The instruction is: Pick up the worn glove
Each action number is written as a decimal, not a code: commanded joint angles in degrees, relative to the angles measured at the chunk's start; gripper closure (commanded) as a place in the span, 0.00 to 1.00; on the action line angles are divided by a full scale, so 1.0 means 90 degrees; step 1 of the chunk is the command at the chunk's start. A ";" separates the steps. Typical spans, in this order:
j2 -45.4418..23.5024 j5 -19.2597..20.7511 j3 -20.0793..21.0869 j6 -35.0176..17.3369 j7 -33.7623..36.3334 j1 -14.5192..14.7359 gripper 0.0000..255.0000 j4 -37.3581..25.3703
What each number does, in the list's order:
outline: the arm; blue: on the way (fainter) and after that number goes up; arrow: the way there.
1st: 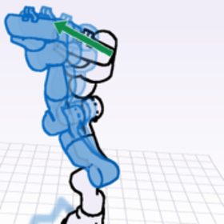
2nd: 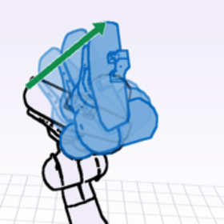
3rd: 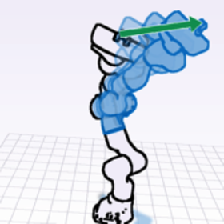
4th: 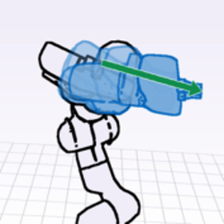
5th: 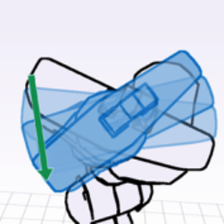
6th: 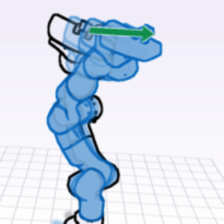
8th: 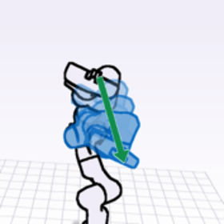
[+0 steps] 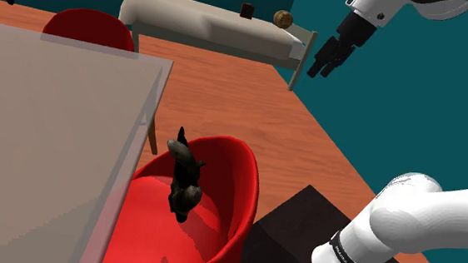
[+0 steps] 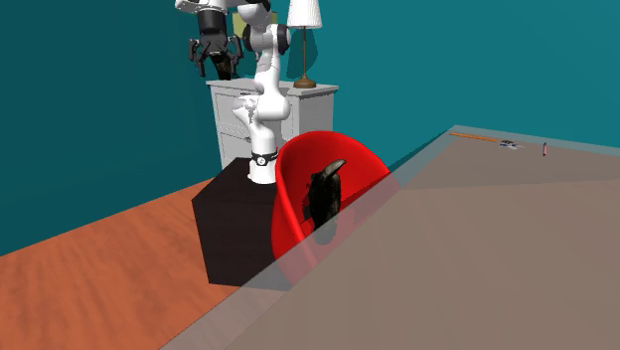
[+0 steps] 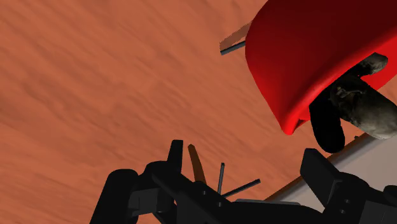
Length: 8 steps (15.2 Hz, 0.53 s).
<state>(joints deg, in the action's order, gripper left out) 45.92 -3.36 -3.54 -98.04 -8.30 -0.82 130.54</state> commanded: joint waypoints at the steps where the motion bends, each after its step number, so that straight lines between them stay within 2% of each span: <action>1: 0.0000 0.0000 0.0000 0.0000 0.0000 0.0000 0.00 0.0000; 8: 0.0272 -0.0383 0.0931 -0.0799 0.0923 0.0203 0.00 0.1072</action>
<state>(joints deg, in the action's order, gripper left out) 48.51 -6.34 3.73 -104.28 -1.12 0.76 139.37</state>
